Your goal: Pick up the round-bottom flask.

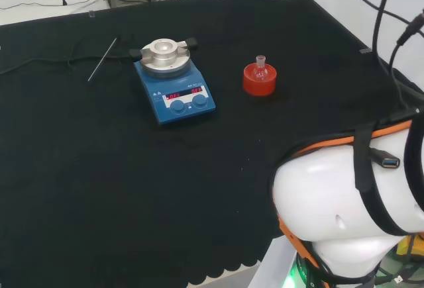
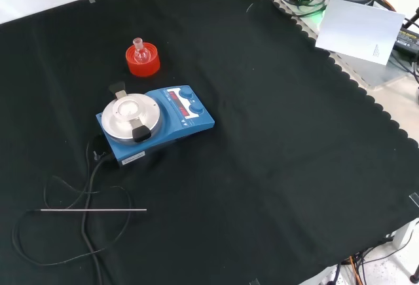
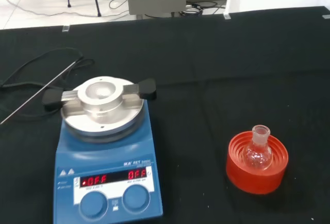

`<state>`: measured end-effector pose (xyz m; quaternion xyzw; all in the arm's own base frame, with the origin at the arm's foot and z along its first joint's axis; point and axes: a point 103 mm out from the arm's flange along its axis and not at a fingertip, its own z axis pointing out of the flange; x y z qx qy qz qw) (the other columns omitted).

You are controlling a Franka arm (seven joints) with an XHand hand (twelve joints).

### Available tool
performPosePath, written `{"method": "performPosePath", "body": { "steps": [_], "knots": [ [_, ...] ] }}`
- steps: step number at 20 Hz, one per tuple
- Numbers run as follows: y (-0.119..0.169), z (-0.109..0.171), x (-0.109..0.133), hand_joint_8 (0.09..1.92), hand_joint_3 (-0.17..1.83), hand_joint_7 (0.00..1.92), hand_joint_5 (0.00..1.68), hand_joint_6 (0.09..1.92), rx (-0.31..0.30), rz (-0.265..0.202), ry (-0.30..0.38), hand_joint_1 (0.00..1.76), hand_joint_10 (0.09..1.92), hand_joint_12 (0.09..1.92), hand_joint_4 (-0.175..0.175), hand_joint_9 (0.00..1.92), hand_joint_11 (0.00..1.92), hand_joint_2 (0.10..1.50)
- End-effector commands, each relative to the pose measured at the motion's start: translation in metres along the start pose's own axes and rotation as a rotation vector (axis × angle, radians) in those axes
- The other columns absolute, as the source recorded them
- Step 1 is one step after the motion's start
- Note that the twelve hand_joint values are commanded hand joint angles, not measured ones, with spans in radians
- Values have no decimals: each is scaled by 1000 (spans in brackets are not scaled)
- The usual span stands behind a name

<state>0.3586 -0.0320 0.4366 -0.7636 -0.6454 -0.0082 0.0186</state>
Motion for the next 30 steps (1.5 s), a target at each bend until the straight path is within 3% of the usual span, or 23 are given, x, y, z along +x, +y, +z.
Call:
{"method": "performPosePath", "body": {
  "steps": [1,8,17,23,30],
  "knots": [
    [60,51,-35,563,212,155,306,87,-20,53,74,267,693,1203,-50,265,0,1227],
    [105,86,-63,620,189,225,374,87,-42,96,112,375,714,1339,-65,349,0,1153],
    [135,147,-71,675,181,293,455,87,-12,154,206,442,732,1383,-79,423,34,1087],
    [152,191,-79,692,160,326,506,87,10,169,243,678,721,1374,-86,461,68,973],
    [164,233,-93,688,445,339,555,87,28,207,260,755,691,1369,-86,480,87,786]
  ]
}}
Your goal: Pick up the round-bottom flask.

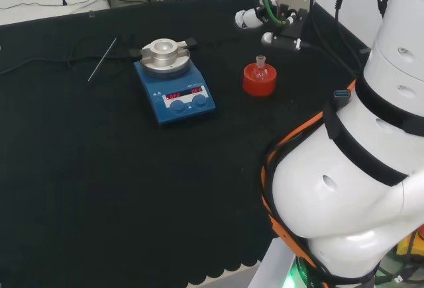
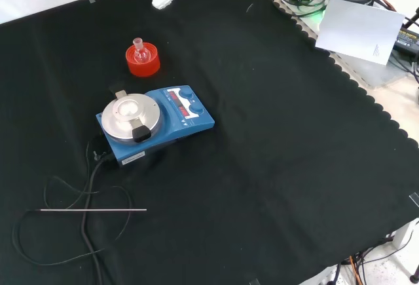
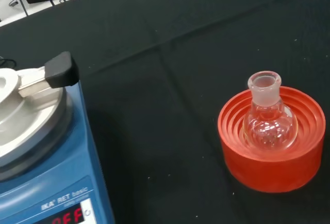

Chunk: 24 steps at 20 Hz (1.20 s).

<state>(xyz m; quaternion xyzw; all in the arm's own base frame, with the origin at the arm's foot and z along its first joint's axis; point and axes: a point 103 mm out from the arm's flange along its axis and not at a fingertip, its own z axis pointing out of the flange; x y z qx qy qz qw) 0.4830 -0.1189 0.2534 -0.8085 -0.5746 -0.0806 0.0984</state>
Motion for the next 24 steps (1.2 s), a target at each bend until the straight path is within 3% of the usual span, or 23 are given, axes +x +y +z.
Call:
{"method": "performPosePath", "body": {
  "steps": [1,9,17,24],
  "knots": [
    [32,54,-33,689,452,340,563,87,6,48,42,760,691,1369,-85,480,89,780],
    [49,95,-56,681,480,325,587,87,46,90,54,764,688,1361,-82,479,100,763],
    [52,109,-73,670,496,291,592,87,43,140,92,744,683,1358,-82,465,107,751],
    [48,124,-81,666,501,267,595,87,67,147,98,735,681,1357,-81,443,123,738]
  ]
}}
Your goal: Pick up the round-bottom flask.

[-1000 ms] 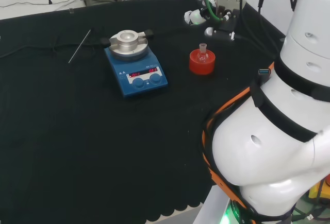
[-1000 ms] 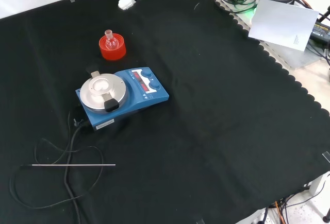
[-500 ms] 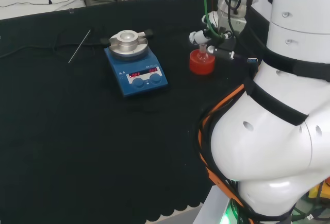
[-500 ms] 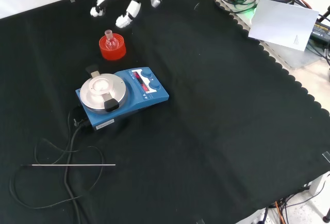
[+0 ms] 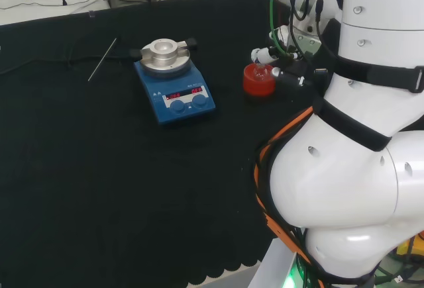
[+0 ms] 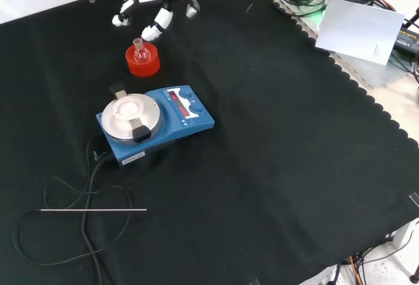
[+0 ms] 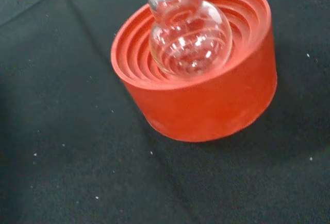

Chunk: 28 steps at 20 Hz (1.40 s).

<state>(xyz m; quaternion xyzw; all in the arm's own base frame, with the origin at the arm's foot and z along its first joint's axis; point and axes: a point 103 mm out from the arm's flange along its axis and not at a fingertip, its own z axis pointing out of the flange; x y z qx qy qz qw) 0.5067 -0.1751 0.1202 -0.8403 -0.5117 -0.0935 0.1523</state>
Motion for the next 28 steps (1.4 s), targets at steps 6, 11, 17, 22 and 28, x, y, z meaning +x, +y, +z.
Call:
{"method": "performPosePath", "body": {
  "steps": [6,11,17,22,28],
  "knots": [
    [0,15,-5,667,502,260,599,87,29,-13,13,725,684,1355,-78,438,129,728],
    [1,20,-3,668,503,254,604,87,47,-33,13,722,687,1355,-76,437,140,722],
    [2,26,-5,667,500,246,625,87,51,-35,2,754,691,1352,-69,437,147,707],
    [4,29,-5,667,500,246,675,101,53,-35,6,812,692,1350,-63,443,153,697],
    [5,35,0,665,508,248,731,134,46,-30,8,824,690,1347,-57,446,157,695]
  ]
}}
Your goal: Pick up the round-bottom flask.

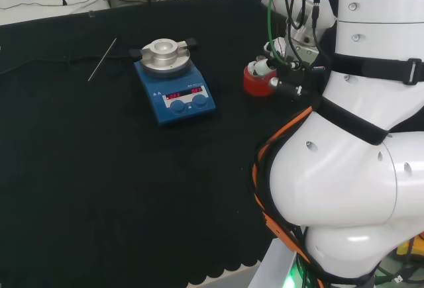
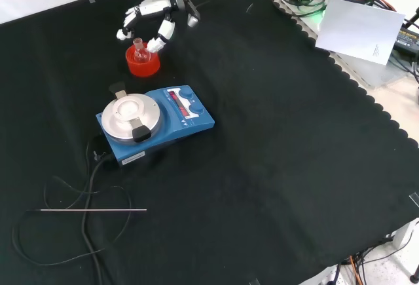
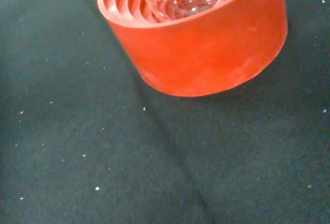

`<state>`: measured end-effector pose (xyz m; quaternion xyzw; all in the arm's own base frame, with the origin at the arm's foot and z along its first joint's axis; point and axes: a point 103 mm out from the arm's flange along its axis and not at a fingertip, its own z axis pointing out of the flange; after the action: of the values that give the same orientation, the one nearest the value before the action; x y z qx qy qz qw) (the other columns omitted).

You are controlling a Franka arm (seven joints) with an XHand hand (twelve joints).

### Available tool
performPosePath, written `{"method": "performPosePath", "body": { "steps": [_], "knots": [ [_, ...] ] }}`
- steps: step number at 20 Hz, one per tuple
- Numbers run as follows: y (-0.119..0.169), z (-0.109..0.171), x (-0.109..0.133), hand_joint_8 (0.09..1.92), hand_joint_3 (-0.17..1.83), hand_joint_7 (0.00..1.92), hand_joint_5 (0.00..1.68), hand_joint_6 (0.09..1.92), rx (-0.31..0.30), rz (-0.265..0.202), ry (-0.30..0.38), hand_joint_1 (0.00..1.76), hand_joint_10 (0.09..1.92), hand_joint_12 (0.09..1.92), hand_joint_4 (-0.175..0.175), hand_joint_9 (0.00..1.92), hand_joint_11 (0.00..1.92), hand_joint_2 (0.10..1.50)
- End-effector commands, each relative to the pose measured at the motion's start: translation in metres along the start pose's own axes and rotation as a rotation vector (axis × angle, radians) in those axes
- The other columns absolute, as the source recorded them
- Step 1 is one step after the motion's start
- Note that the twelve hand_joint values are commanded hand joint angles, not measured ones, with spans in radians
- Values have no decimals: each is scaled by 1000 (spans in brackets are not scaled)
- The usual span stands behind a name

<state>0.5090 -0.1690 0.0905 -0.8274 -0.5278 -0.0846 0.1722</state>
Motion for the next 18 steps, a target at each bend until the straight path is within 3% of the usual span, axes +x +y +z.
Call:
{"method": "performPosePath", "body": {
  "steps": [1,8,18],
  "knots": [
    [2,5,3,665,510,249,746,143,-1,5,13,825,689,1347,-56,446,158,695],
    [11,3,-6,656,562,260,713,589,-16,11,18,837,679,1346,-50,459,171,678],
    [15,0,-5,663,569,280,797,688,-36,7,22,866,682,1346,-43,479,196,690]
  ]
}}
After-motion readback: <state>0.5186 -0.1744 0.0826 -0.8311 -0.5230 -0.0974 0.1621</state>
